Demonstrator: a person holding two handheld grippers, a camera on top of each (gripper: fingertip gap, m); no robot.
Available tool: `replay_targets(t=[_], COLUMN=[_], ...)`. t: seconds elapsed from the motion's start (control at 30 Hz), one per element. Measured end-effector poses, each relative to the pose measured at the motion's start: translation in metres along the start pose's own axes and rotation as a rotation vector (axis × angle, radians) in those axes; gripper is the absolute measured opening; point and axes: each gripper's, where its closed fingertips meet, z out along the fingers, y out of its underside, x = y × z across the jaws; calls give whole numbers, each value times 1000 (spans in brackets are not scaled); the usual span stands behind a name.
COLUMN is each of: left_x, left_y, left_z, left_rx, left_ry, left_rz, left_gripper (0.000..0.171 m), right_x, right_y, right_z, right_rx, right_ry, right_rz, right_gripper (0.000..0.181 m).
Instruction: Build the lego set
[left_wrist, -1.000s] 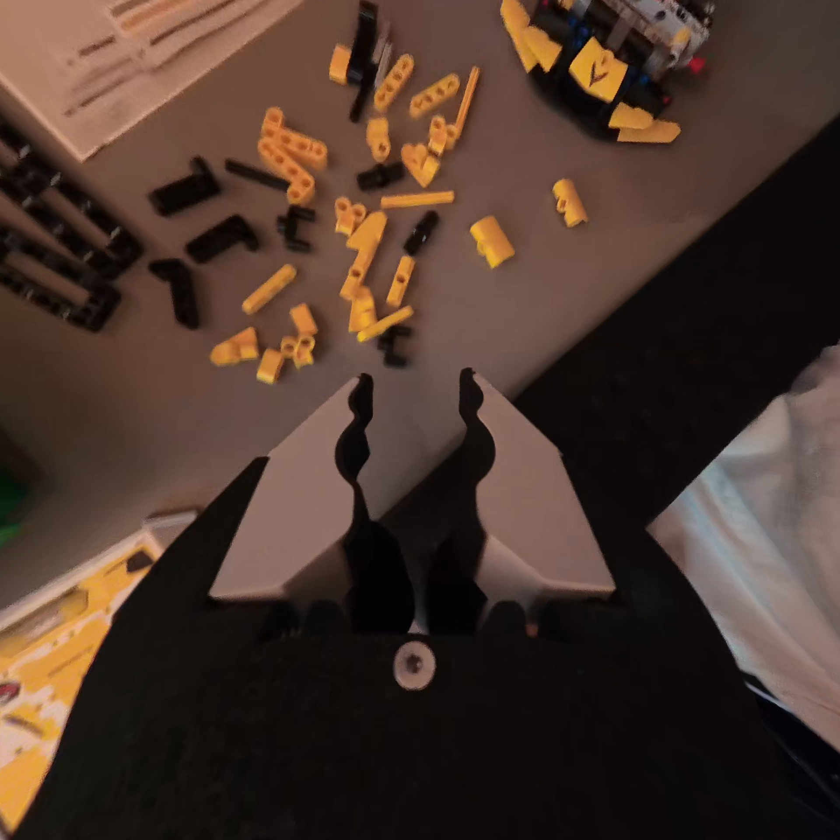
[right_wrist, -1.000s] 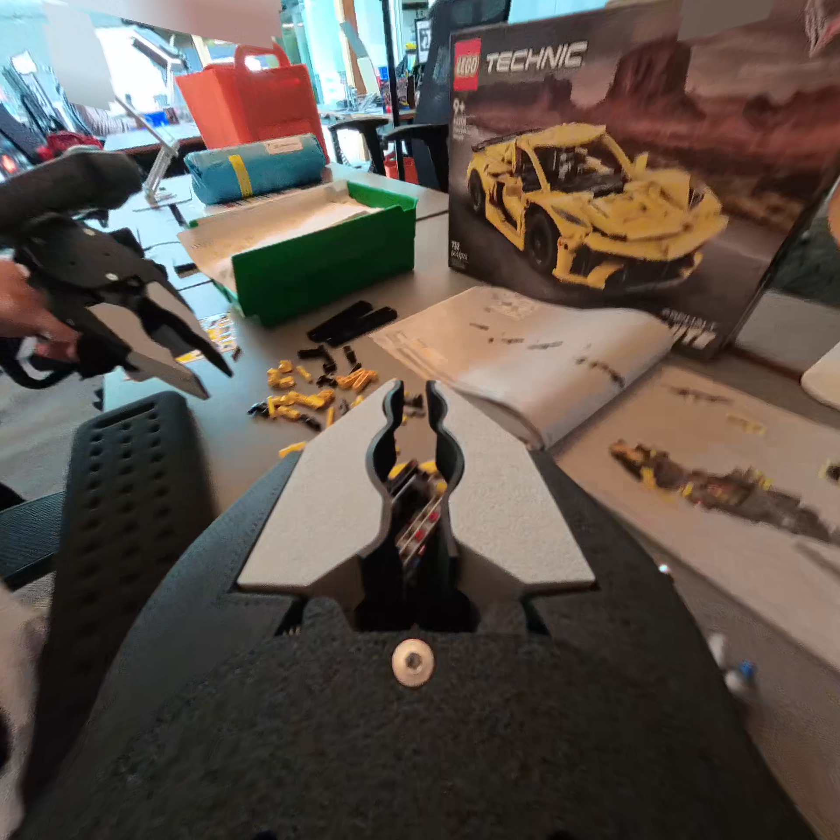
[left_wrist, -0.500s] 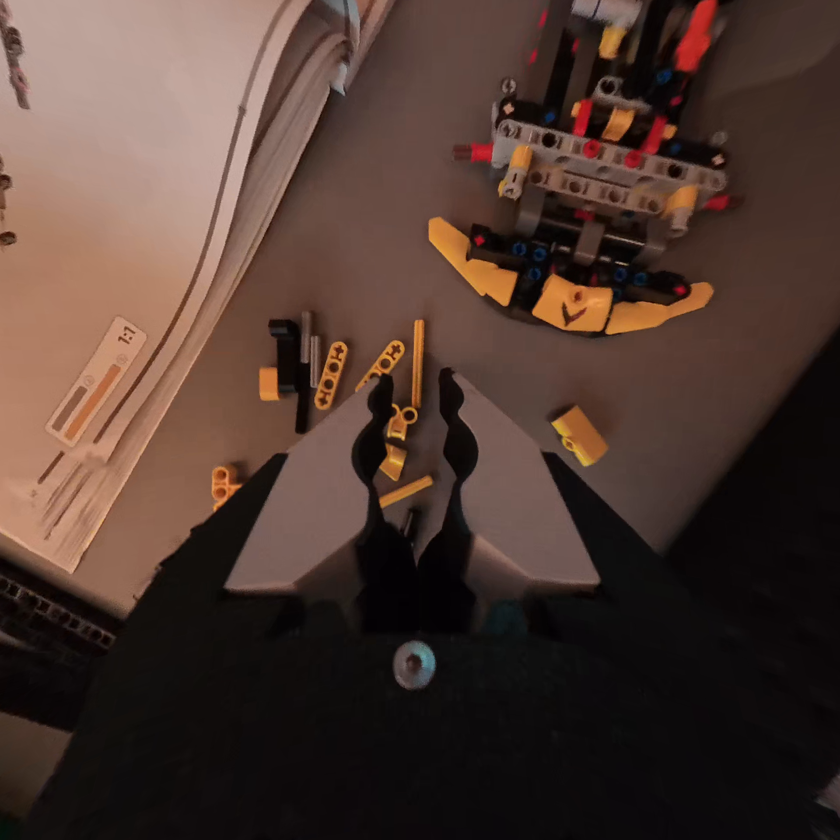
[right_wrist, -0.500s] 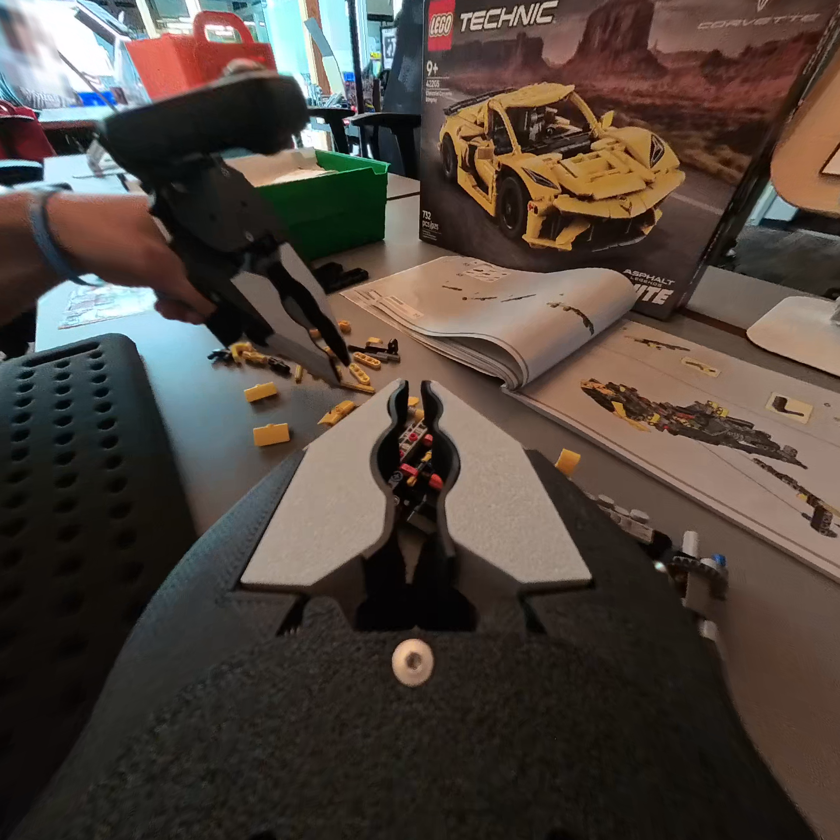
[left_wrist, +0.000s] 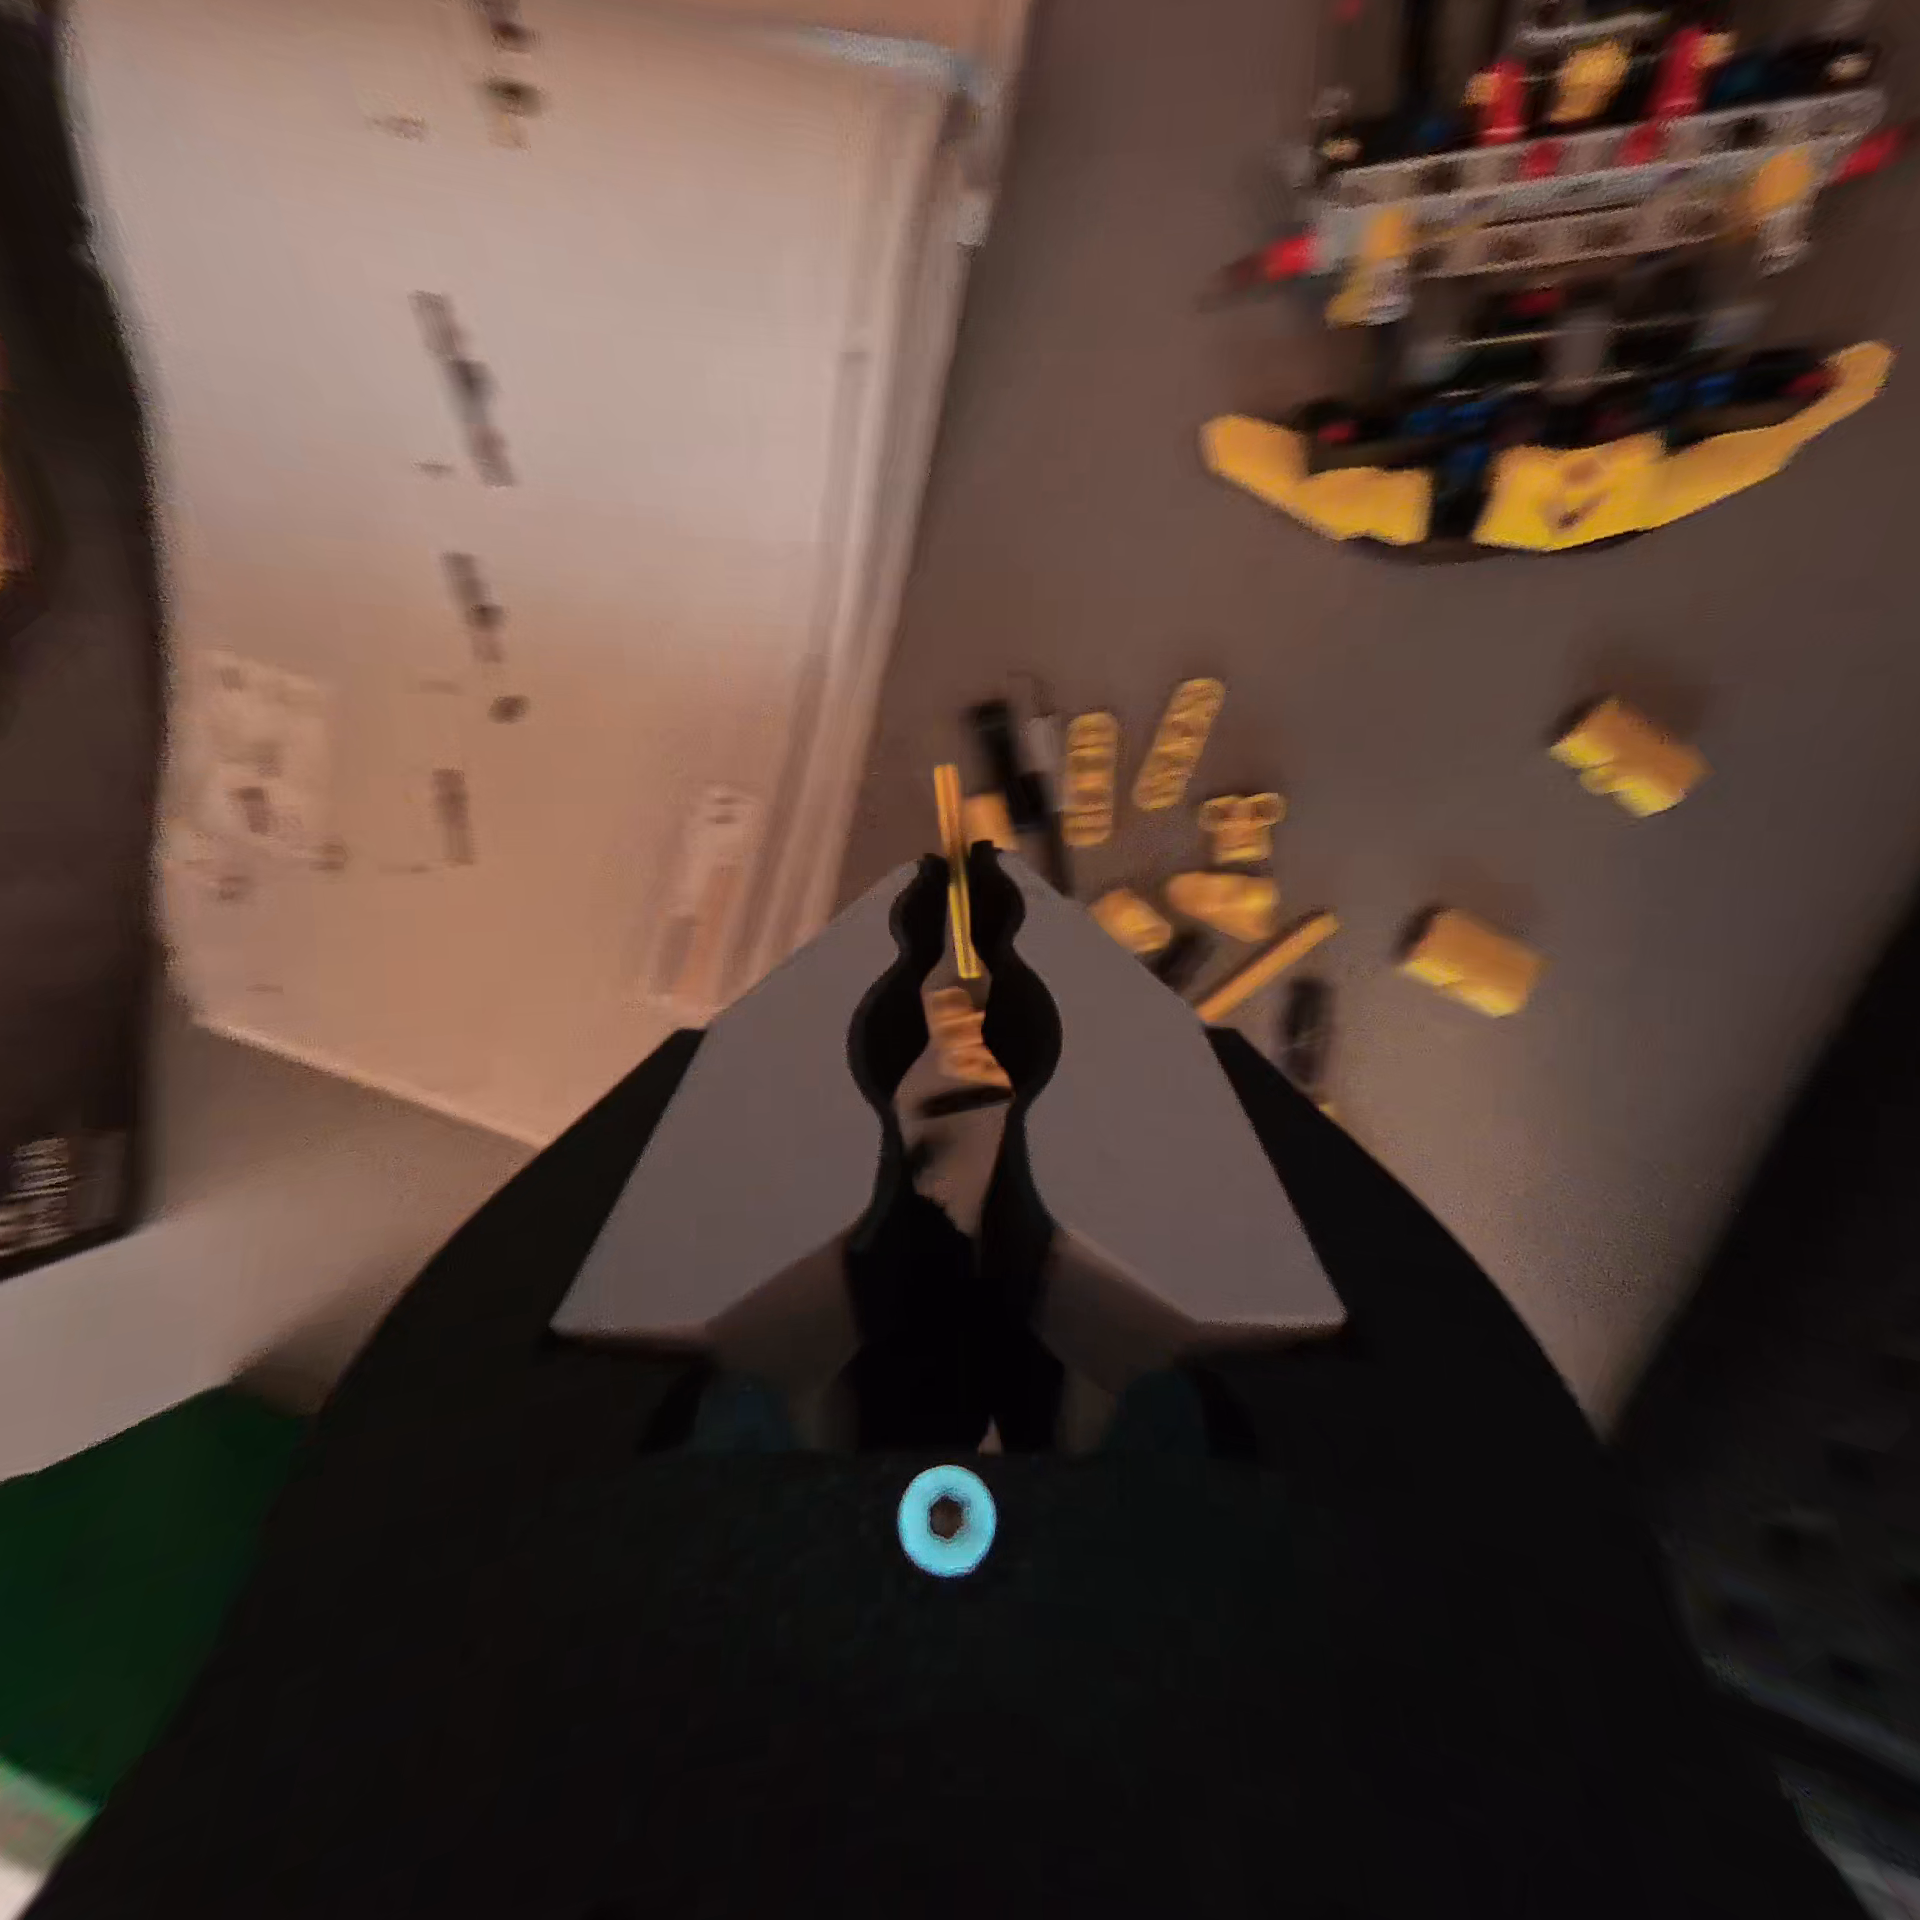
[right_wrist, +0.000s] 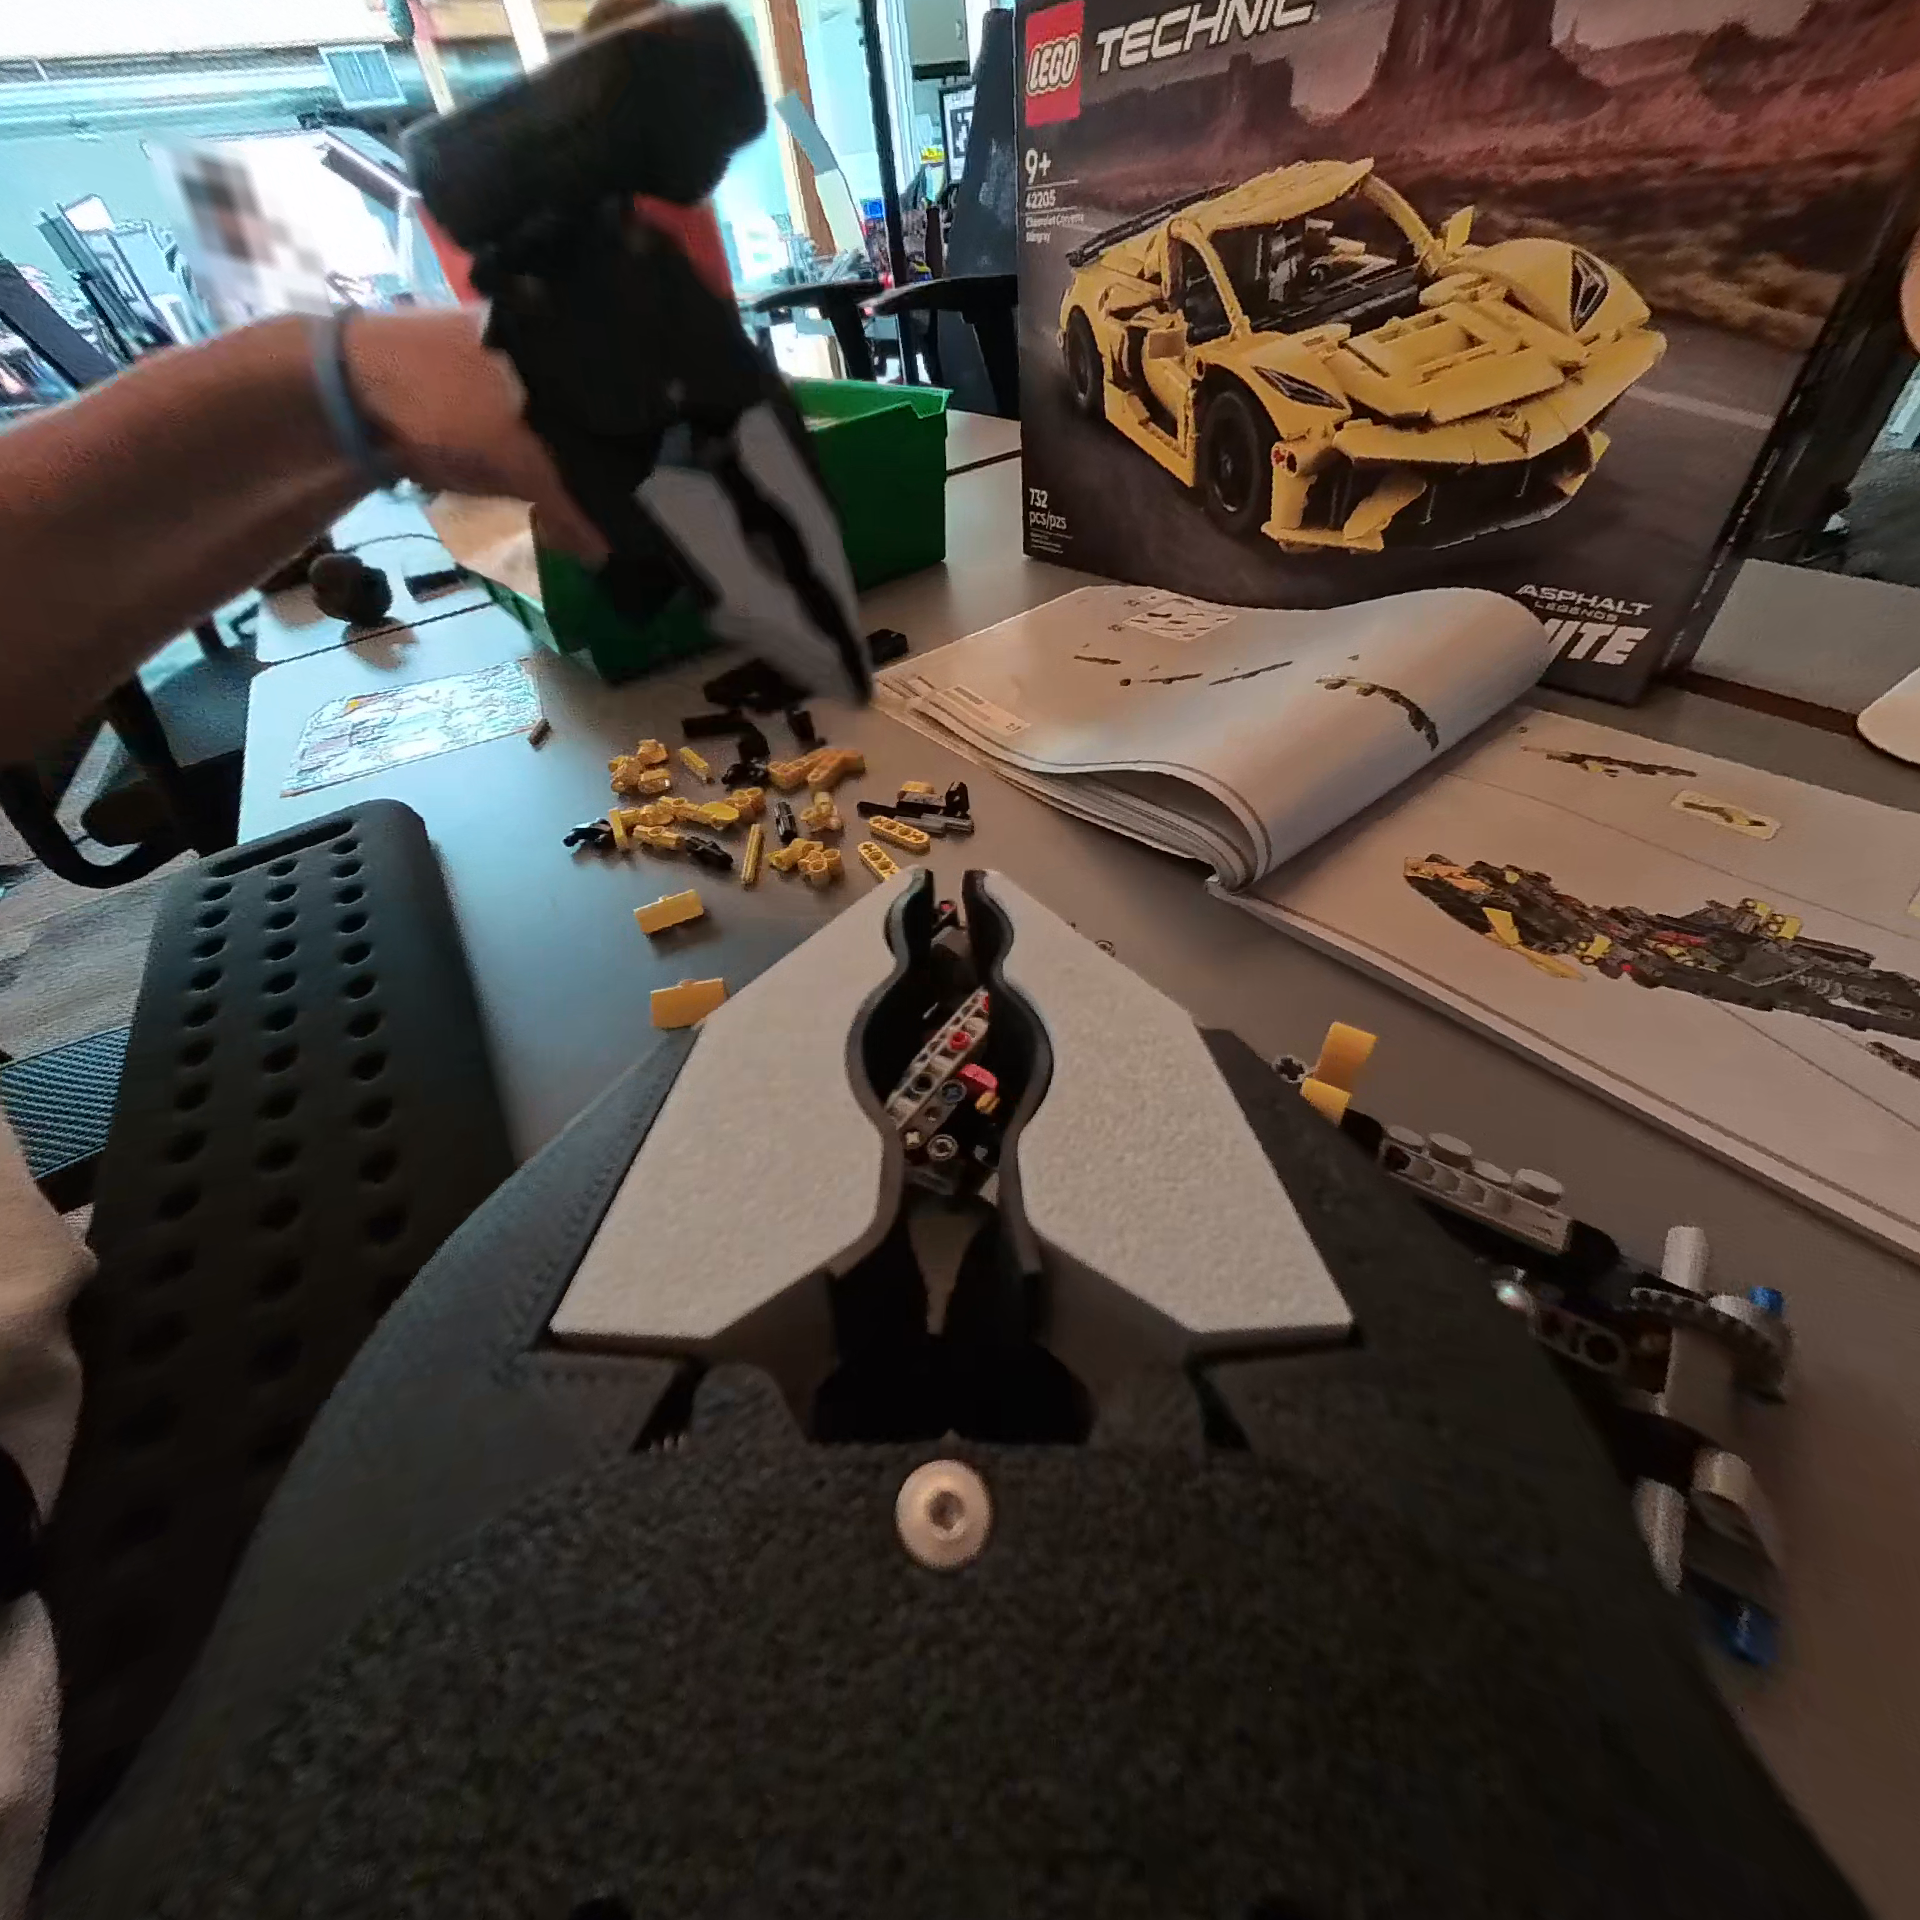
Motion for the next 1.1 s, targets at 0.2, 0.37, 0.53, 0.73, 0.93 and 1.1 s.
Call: replay_targets(t=[0.2, 0.37, 0.53, 0.73, 0.93, 1.1], left_x=[-75, -78, -74, -67, -66, -66], left_y=[33, 30, 38, 45, 47, 48], left_z=[24, 48, 56, 51, 50, 50], left_rx=[-136, -174, -222, -239, -258, -267], left_ry=[206, 369, 422, 443, 467, 501], left_rz=[120, 155, 197, 211, 212, 203], left_gripper=[1, 1, 1, 1, 1, 1], right_x=[-2, 3, 1, -4, -6, -6], right_y=[1, -2, -1, 5, 9, 7], right_z=[-1, -6, -5, 0, 3, 2], right_rx=[-7, 14, 10, -31, -50, -41], right_ry=[-15, 3, -9, -11, -14, -20], right_rz=[19, 35, 44, -8, -36, -16], right_gripper=[5, 4, 5, 5, 4, 4])
